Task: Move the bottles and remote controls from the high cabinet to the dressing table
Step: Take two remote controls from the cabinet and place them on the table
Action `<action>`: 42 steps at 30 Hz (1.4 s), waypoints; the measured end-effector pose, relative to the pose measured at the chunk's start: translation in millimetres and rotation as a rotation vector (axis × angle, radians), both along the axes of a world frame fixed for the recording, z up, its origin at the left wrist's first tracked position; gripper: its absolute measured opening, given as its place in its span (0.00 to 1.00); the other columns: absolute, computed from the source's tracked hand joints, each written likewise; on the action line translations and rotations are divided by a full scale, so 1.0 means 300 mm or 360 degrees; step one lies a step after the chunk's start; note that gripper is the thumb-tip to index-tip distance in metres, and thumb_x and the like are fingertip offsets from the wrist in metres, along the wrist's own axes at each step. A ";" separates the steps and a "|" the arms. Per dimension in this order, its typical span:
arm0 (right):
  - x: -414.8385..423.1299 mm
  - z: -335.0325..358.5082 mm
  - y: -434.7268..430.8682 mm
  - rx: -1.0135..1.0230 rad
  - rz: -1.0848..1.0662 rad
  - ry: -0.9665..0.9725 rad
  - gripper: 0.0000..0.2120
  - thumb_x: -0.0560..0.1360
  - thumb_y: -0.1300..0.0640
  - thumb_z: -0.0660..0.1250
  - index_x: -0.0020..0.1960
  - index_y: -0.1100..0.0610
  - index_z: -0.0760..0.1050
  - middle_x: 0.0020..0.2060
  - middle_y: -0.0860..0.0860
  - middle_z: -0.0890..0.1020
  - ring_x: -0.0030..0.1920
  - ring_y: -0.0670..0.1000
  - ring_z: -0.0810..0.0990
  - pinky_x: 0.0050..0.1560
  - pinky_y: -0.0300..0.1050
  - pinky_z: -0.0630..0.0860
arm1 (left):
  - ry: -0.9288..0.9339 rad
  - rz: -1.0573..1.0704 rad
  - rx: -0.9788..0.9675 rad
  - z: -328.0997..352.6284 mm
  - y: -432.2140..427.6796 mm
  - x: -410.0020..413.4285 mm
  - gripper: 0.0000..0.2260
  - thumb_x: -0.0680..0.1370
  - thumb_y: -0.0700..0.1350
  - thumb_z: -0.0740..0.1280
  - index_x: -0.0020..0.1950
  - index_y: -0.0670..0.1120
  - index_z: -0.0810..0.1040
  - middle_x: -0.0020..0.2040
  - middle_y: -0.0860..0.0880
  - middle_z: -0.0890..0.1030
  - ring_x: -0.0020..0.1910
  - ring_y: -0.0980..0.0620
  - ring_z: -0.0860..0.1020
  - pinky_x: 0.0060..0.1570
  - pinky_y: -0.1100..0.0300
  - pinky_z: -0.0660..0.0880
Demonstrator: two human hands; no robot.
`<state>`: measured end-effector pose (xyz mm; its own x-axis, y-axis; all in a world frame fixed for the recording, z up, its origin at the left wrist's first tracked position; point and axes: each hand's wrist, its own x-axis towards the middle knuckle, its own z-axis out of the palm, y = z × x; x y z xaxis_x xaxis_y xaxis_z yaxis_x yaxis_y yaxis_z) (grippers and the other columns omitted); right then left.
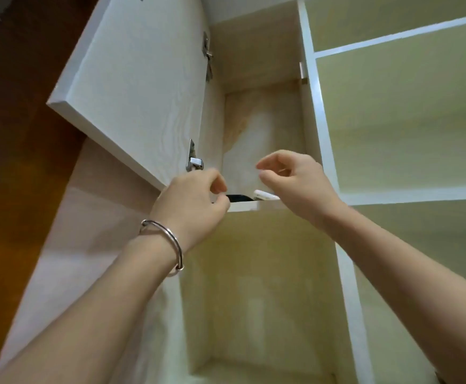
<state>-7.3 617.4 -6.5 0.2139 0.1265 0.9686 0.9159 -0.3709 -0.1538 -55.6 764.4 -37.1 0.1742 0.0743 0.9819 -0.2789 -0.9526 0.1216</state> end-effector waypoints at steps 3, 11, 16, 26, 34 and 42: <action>0.019 0.083 -0.022 0.0019 -0.0153 0.0178 0.11 0.73 0.56 0.63 0.54 0.53 0.79 0.42 0.46 0.78 0.45 0.48 0.76 0.38 0.38 0.72 | 0.0144 -0.0092 -0.0034 0.086 -0.010 0.073 0.08 0.73 0.42 0.62 0.50 0.47 0.78 0.43 0.51 0.79 0.53 0.48 0.78 0.53 0.56 0.74; 0.083 0.200 0.052 -0.0573 -0.0671 0.0838 0.18 0.70 0.48 0.67 0.53 0.60 0.75 0.43 0.53 0.74 0.36 0.53 0.72 0.34 0.42 0.69 | 0.0475 -0.0111 -0.0052 0.237 0.023 0.235 0.10 0.75 0.42 0.60 0.53 0.46 0.77 0.57 0.46 0.80 0.56 0.46 0.77 0.49 0.60 0.70; 0.105 0.209 0.115 -0.0835 -0.1026 0.1033 0.16 0.79 0.53 0.55 0.34 0.57 0.65 0.32 0.52 0.68 0.29 0.51 0.68 0.30 0.40 0.65 | 0.0550 -0.0128 -0.0118 0.250 0.055 0.319 0.12 0.75 0.41 0.59 0.54 0.44 0.79 0.56 0.41 0.81 0.56 0.42 0.77 0.53 0.57 0.73; 0.088 0.222 0.146 -0.0946 -0.1080 0.0978 0.17 0.79 0.61 0.59 0.32 0.57 0.62 0.31 0.52 0.64 0.30 0.48 0.61 0.24 0.37 0.65 | 0.0518 -0.0127 -0.0069 0.230 0.065 0.344 0.13 0.76 0.43 0.57 0.30 0.45 0.67 0.41 0.42 0.74 0.41 0.42 0.70 0.38 0.60 0.65; 0.083 0.247 0.112 -0.0506 -0.0913 0.1252 0.11 0.72 0.53 0.62 0.38 0.60 0.66 0.33 0.55 0.70 0.35 0.55 0.72 0.44 0.46 0.72 | 0.0615 -0.0093 -0.0018 0.236 0.065 0.341 0.17 0.75 0.44 0.57 0.26 0.45 0.61 0.28 0.47 0.66 0.33 0.45 0.65 0.26 0.59 0.57; 0.033 0.293 0.047 0.0015 -0.0516 0.0612 0.13 0.71 0.53 0.62 0.32 0.60 0.69 0.27 0.54 0.72 0.29 0.52 0.73 0.34 0.41 0.73 | 0.1091 -0.0070 -0.0059 0.328 0.009 0.298 0.10 0.74 0.47 0.63 0.36 0.42 0.72 0.33 0.46 0.71 0.29 0.48 0.70 0.29 0.63 0.65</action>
<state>2.5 631.6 81.3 0.5827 -0.0139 0.8126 0.6298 -0.6242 -0.4623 33.9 767.1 61.2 0.7586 0.0845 0.6461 -0.1658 -0.9339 0.3168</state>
